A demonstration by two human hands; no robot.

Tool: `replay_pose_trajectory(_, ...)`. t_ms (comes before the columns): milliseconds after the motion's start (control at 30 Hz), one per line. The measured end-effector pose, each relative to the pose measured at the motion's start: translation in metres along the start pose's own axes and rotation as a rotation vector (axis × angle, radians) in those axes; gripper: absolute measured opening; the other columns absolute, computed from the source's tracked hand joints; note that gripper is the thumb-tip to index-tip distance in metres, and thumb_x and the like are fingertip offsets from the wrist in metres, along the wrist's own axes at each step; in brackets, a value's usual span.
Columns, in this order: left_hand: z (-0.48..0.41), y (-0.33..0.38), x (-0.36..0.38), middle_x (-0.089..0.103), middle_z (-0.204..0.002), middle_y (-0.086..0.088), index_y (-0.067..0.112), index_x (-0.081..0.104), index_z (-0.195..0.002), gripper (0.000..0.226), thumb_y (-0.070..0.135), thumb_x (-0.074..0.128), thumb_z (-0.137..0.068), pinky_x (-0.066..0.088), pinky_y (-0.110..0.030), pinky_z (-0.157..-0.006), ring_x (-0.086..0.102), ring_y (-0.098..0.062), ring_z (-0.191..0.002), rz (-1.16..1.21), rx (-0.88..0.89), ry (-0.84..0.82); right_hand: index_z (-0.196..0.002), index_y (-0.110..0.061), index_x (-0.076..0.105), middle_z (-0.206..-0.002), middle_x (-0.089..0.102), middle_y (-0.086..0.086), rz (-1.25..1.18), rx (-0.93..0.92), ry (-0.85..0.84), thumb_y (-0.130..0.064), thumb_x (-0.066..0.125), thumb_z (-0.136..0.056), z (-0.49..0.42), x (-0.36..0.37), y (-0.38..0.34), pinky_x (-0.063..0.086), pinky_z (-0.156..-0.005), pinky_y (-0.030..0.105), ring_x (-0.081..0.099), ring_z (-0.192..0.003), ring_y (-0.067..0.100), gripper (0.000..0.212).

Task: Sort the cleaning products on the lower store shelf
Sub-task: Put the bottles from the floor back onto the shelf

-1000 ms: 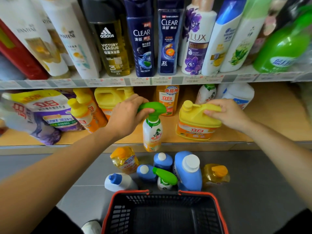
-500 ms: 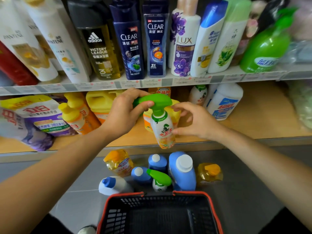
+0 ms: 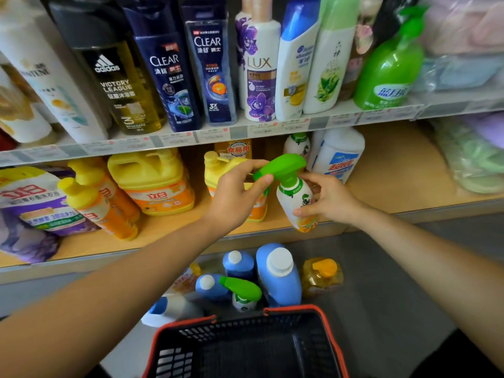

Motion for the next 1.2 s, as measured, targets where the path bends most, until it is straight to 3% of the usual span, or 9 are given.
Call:
replay_pose_trajectory(67,0.002,-0.005,-0.002,0.065,-0.124,0.004,0.019,0.059,-0.137,0.042,0.023,0.068,-0.096,0.053,-0.028,-0.088,0.059,-0.010,-0.117,-0.179,0.073,0.002,-0.127,-0.023,0.062,-0.109,0.073,-0.010,-0.069,0.062,0.062,-0.011,0.094,-0.062,-0.007,-0.007,0.019,0.059,-0.087,0.030,0.070,-0.102,0.010,0.073)
replay_pose_trajectory(167,0.003,-0.015,-0.012,0.057,-0.140,0.002,0.022,0.058,-0.138,0.050,0.030,0.072,-0.090,0.051,-0.038,-0.093,0.048,-0.020,-0.132,-0.608,0.256,0.082,-0.117,-0.026,0.066,-0.110,0.074,-0.006,-0.157,0.134,0.160,-0.007,0.091,-0.066,-0.020,-0.012,0.045,0.059,-0.089,0.038,0.071,-0.105,0.017,0.060)
replay_pose_trajectory(300,-0.003,-0.040,-0.018,0.041,-0.157,-0.004,0.024,0.040,-0.152,0.072,0.043,0.070,-0.089,0.036,-0.049,-0.112,0.032,-0.030,-0.147,-0.873,0.242,0.004,-0.124,-0.021,0.063,-0.116,0.072,0.001,-0.205,0.234,0.311,-0.007,0.088,-0.072,-0.037,-0.006,0.068,0.057,-0.094,0.049,0.068,-0.108,0.020,0.059)
replay_pose_trajectory(467,-0.011,-0.051,-0.019,0.045,-0.146,-0.005,0.025,0.038,-0.154,0.075,0.049,0.068,-0.089,0.045,-0.045,-0.096,0.040,-0.029,-0.131,-0.968,0.294,0.053,-0.135,-0.018,0.057,-0.125,0.068,0.003,-0.253,0.287,0.494,-0.010,0.085,-0.078,-0.053,0.003,0.071,0.058,-0.091,0.045,0.065,-0.112,0.021,0.064)
replay_pose_trajectory(733,-0.011,-0.054,-0.035,0.055,-0.135,0.000,0.031,0.053,-0.144,0.048,0.052,0.053,-0.100,0.038,-0.047,-0.101,0.051,-0.027,-0.123,-0.940,0.383,0.121,-0.108,-0.007,0.071,-0.108,0.075,0.009,-0.167,0.515,0.665,-0.025,0.086,-0.078,-0.060,0.007,0.073,0.056,-0.079,0.036,0.069,-0.091,0.022,0.039)
replay_pose_trajectory(867,-0.011,-0.060,-0.036,0.045,-0.152,-0.004,0.024,0.037,-0.155,0.066,0.039,0.063,-0.096,0.027,-0.054,-0.119,0.038,-0.030,-0.142,-0.859,0.408,-0.040,-0.106,-0.012,0.067,-0.097,0.071,0.007,-0.147,0.637,0.509,-0.031,0.080,-0.085,-0.046,0.012,0.067,0.058,-0.077,0.039,0.068,-0.090,0.025,0.031)
replay_pose_trajectory(1000,-0.002,-0.064,-0.038,0.023,-0.167,-0.004,0.018,0.025,-0.160,0.079,0.031,0.067,-0.095,0.018,-0.053,-0.125,0.015,-0.028,-0.156,-0.800,0.395,-0.144,-0.108,-0.019,0.067,-0.100,0.071,0.002,-0.158,0.551,0.020,-0.026,0.078,-0.087,-0.010,0.036,0.048,0.059,-0.078,0.031,0.071,-0.092,0.019,0.025)
replay_pose_trajectory(1133,0.030,-0.066,-0.047,0.044,-0.153,-0.014,0.007,0.050,-0.145,0.058,0.022,0.069,-0.093,0.043,-0.041,-0.107,0.046,-0.033,-0.136,-0.724,0.448,-0.157,-0.103,-0.028,0.069,-0.097,0.073,-0.009,0.087,0.199,-0.287,-0.032,0.085,-0.079,0.023,0.066,0.011,0.057,-0.080,0.023,0.070,-0.090,0.007,0.029)
replay_pose_trajectory(1200,0.047,-0.075,-0.049,0.058,-0.135,-0.010,0.010,0.061,-0.134,0.045,0.021,0.072,-0.092,0.049,-0.037,-0.095,0.057,-0.027,-0.120,-0.652,0.357,-0.292,-0.107,-0.027,0.072,-0.098,0.072,-0.012,0.227,0.039,-0.355,-0.034,0.085,-0.078,0.034,0.088,-0.007,0.054,-0.079,0.018,0.066,-0.090,0.001,0.032)
Point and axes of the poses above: each hand's wrist, its own z-axis away from the middle knuckle, its own x-axis out of the palm, y = z × x, the point moved 4 cm from there along -z, towards the middle knuckle
